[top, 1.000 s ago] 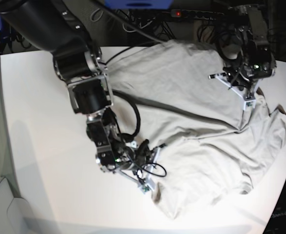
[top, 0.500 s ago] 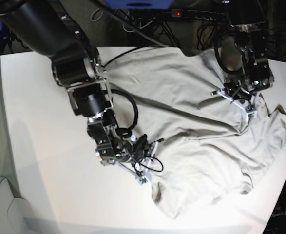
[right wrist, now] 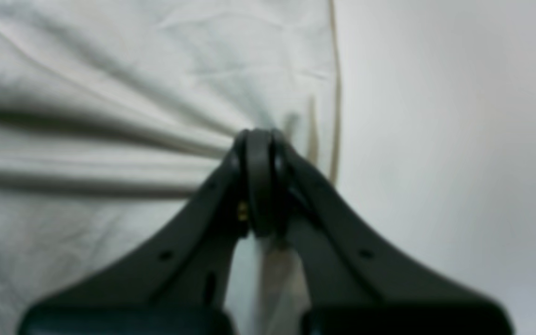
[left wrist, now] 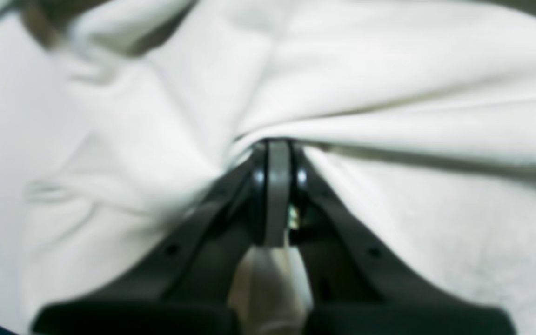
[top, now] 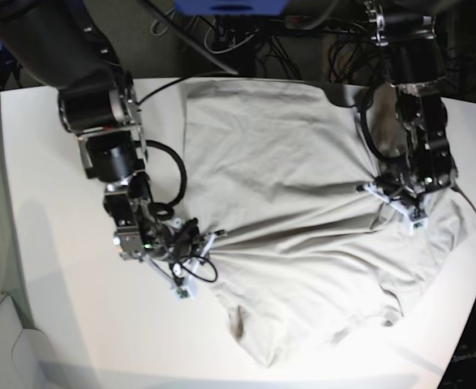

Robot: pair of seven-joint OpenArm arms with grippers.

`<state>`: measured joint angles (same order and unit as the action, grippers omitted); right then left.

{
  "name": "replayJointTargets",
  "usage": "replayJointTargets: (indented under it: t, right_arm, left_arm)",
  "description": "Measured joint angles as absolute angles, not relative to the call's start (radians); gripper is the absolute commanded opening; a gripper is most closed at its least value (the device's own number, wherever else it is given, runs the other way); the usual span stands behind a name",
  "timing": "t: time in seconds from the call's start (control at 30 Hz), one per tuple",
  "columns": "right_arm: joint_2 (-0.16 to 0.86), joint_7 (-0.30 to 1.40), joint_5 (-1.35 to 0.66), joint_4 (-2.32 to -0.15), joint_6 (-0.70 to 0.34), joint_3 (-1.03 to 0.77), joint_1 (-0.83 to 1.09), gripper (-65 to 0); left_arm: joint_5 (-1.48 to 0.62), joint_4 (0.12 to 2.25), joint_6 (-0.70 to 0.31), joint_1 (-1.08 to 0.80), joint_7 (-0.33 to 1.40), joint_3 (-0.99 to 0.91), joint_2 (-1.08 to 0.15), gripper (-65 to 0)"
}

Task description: Layout the t-shirt on the table in an organized manner, then fold the t-shirt properly

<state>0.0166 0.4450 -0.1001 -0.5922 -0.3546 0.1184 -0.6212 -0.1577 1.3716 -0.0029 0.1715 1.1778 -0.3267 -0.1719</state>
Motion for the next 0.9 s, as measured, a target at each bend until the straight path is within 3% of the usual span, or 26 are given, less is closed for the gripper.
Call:
replayJointTargets:
  t: [0.13, 0.33, 0.5, 0.7, 0.9]
  right_arm:
    - [0.092, 0.448, -0.113, -0.602, -0.355, 0.017, -0.599, -65.0]
    - [0.171, 0.363, -0.144, -0.631, -0.355, 0.007, -0.528, -65.0]
    - [0.18, 0.377, -0.119, -0.869, -0.351, 0.007, -0.365, -65.0]
    - [0.121, 0.595, -0.05, -1.185, -0.313, 0.011, -0.205, -65.0]
    - [0.028, 0.728, -0.039, -1.309, -0.31, 0.201, -0.156, -65.0]
  left_arm:
    - [-0.154, 1.276, -0.002, 0.255, 1.154, -0.331, -0.183, -64.7]
    - [-0.163, 1.138, -0.003, 0.293, 1.009, -0.297, -0.183, -64.7]
    - [-0.16, 1.106, -0.003, 0.323, 0.978, -0.234, -0.18, -64.7]
    - [-0.161, 1.148, -0.003, 0.316, 1.008, -0.235, -0.178, -64.7]
    - [-0.168, 1.276, -0.004, 0.333, 1.067, -0.283, -0.199, -64.7]
